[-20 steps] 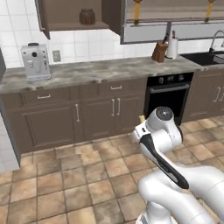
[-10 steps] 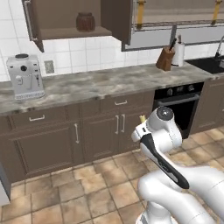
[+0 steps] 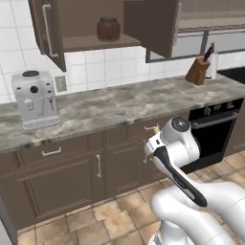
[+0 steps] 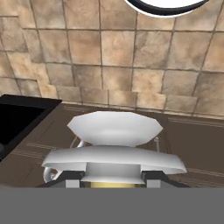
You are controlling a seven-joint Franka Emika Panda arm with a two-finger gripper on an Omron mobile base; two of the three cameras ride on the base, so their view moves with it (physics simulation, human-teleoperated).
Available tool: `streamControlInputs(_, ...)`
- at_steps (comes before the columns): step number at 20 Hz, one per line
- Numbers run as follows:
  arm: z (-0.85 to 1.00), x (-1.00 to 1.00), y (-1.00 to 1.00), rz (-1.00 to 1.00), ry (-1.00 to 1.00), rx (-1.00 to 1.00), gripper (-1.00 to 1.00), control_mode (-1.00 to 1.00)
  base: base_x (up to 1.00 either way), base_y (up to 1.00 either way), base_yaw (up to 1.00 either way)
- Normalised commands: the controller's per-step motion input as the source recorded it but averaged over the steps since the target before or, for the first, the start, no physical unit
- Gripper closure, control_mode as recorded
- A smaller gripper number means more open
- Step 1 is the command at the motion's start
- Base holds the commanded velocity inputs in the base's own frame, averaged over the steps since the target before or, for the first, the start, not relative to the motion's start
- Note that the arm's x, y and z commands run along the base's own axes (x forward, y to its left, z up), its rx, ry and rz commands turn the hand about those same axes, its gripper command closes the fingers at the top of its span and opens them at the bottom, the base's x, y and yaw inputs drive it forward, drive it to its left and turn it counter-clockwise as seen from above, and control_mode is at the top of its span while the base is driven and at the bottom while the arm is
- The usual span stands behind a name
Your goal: Pick the candle and jar from the dining table and place them in the open cabinet. Close the cabinet after placing the objects.
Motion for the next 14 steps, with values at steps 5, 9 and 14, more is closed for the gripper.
streamControlInputs(5,0.00,0.00,0.00,0.00,0.00,0.00,1.00,1.00,0.74,0.18,-0.04)
streamControlInputs(9,0.00,0.00,0.00,0.00,0.00,0.00,1.00,1.00,0.65,0.10,0.05)
streamControlInputs(14,0.00,0.00,0.00,0.00,0.00,0.00,1.00,1.00,0.13,0.10,0.17)
